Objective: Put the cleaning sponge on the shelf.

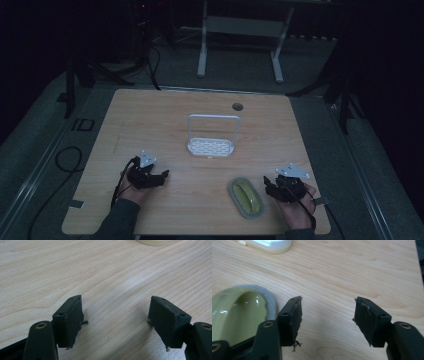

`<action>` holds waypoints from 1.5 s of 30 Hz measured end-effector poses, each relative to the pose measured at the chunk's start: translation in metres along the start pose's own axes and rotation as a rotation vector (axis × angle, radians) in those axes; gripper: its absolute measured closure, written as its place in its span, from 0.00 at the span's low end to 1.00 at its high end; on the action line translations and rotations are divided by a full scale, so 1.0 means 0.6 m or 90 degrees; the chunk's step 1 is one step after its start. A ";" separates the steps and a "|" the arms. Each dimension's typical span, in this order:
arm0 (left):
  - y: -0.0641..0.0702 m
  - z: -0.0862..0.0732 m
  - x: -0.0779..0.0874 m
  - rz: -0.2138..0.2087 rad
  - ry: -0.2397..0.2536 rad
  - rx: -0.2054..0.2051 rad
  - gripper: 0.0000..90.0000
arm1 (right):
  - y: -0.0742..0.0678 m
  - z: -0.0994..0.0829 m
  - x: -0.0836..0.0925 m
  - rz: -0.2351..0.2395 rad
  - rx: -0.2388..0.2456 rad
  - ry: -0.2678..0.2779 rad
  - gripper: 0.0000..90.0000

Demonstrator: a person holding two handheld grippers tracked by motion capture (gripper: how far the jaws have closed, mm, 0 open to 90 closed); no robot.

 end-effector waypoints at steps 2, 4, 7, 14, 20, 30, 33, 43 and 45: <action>0.000 0.000 0.000 0.000 0.000 0.000 0.31 | -0.001 0.004 0.008 -0.003 0.004 0.000 0.46; 0.000 0.000 0.000 -0.001 0.000 0.000 0.31 | -0.002 0.007 0.011 -0.005 0.007 0.002 0.46; 0.000 0.000 0.000 -0.001 0.000 -0.001 0.31 | -0.004 0.016 0.025 -0.010 0.011 0.004 0.48; 0.000 0.000 0.000 -0.001 -0.001 -0.001 0.30 | -0.008 0.032 0.045 -0.009 0.025 -0.002 0.53; 0.000 0.000 0.000 -0.001 -0.001 -0.001 0.30 | -0.011 0.039 0.054 -0.003 0.029 -0.016 0.52; 0.000 0.000 -0.001 -0.001 -0.001 -0.001 0.30 | -0.027 0.046 0.059 -0.013 0.050 -0.047 0.53; 0.000 0.000 -0.001 -0.001 -0.001 -0.001 0.30 | -0.030 0.047 0.060 -0.003 0.037 -0.056 0.53; 0.001 0.000 -0.001 -0.001 -0.001 -0.001 0.30 | -0.035 0.053 0.065 0.037 0.010 -0.080 0.59; 0.001 0.000 -0.001 -0.001 -0.001 -0.001 0.30 | -0.038 0.054 0.066 0.045 0.011 -0.088 0.60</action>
Point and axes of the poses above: each handheld gripper's, and its own axes: x roughly backward along the jaws, z roughly out of its top, y roughly to its right, the point moved 2 cm from there along -x, roughly forward along the jaws, and after that the axes turned 12 degrees about -z, right-handed, at the moved point
